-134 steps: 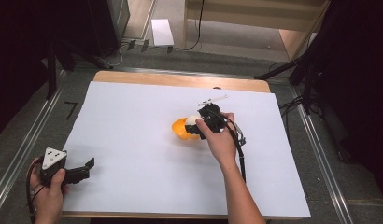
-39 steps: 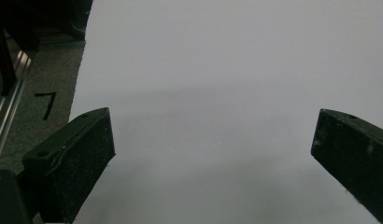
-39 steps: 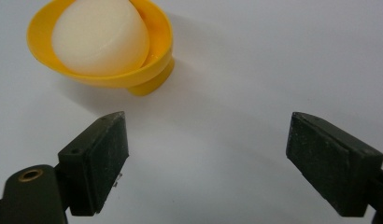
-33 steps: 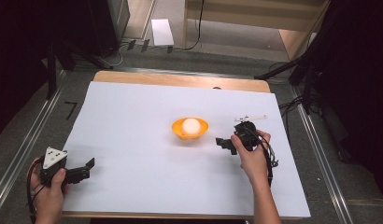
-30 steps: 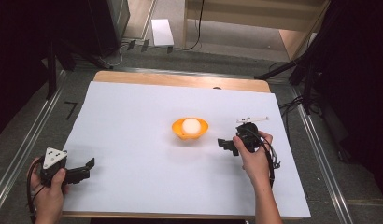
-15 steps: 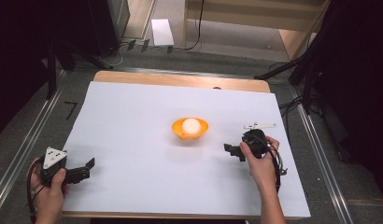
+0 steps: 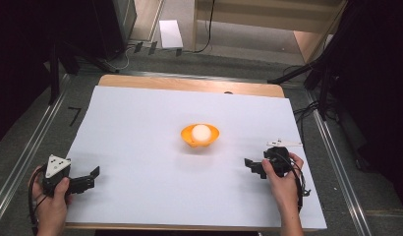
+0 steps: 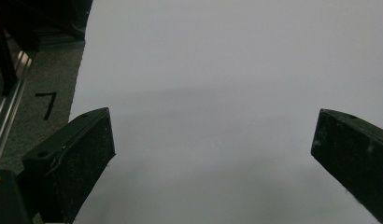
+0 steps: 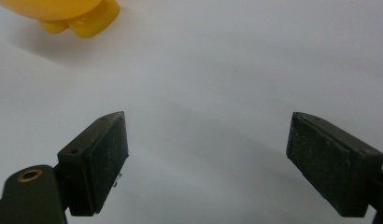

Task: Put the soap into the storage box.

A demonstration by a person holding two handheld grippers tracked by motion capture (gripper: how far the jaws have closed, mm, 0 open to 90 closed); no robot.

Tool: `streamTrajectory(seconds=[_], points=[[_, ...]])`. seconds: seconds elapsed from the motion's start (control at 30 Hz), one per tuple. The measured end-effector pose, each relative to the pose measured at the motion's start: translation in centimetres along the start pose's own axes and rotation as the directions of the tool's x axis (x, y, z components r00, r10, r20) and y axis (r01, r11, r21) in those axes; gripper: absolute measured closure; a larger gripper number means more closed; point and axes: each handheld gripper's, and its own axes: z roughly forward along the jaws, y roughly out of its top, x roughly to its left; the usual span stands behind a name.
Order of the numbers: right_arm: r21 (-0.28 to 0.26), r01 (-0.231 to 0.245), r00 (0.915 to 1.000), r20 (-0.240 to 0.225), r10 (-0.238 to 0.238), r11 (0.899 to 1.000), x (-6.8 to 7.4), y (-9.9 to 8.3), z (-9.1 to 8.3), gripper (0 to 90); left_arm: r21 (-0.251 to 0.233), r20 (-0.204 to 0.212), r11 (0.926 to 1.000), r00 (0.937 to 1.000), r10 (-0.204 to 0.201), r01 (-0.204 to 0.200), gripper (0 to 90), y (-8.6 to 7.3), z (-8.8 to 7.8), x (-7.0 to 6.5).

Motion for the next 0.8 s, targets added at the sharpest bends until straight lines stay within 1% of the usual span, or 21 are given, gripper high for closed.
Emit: streamTrajectory(seconds=[0.03, 0.13, 0.2, 0.3, 0.33, 0.53, 0.67, 0.77, 0.8], points=[[-0.006, -0.015, 0.9999, 0.0, 0.015, 1.0, -0.4, -0.4, -0.3, 13.5, 0.001, -0.001, 1.0, 1.0, 0.001, -0.001, 0.0, 0.0, 0.0, 0.0], [-0.019, -0.023, 0.9997, 0.004, 0.023, 1.0, -1.0, -1.1, -0.7, 13.6, 0.001, -0.001, 1.0, 1.0, 0.002, -0.002, 0.0, 0.0, 0.0, 0.0], [-0.017, -0.031, 0.9995, 0.007, 0.031, 0.999, -1.1, -1.3, -0.9, 13.5, 0.001, -0.002, 1.0, 1.0, 0.002, -0.002, 0.0, 0.0, 0.0, 0.0], [-0.018, -0.041, 0.999, 0.02, 0.041, 0.999, -1.9, -2.3, -1.4, 13.6, 0.001, -0.001, 1.0, 1.0, 0.001, -0.001, 0.0, 0.0, 0.0, 0.0], [-0.018, -0.041, 0.999, 0.02, 0.041, 0.999, -1.9, -2.3, -1.4, 13.6, 0.0, -0.001, 1.0, 1.0, 0.001, -0.001, 0.0, 0.0, 0.0, 0.0], [-0.04, -0.049, 0.9985, 0.022, 0.05, 0.998, -2.9, -3.7, -2.5, 13.5, 0.002, -0.006, 1.0, 1.0, 0.003, -0.003, 0.0, 0.0, 0.0, -0.1], [-0.046, -0.061, 0.9973, 0.039, 0.062, 0.997, -3.4, -4.6, -3.2, 13.5, 0.001, -0.006, 1.0, 1.0, 0.005, -0.005, 0.0, 0.0, 0.0, -0.1], [-0.066, -0.067, 0.9972, 0.029, 0.069, 0.996, -3.8, -5.3, -3.8, 13.5, 0.002, -0.006, 1.0, 0.9999, 0.009, -0.009, 0.0, 0.0, 0.0, -0.1], [-0.077, -0.062, 0.9973, 0.034, 0.065, 0.995, -4.0, -5.7, -4.2, 13.5, 0.003, -0.006, 0.9999, 0.9999, 0.01, -0.01, 0.0, 0.0, 0.0, -0.1]])
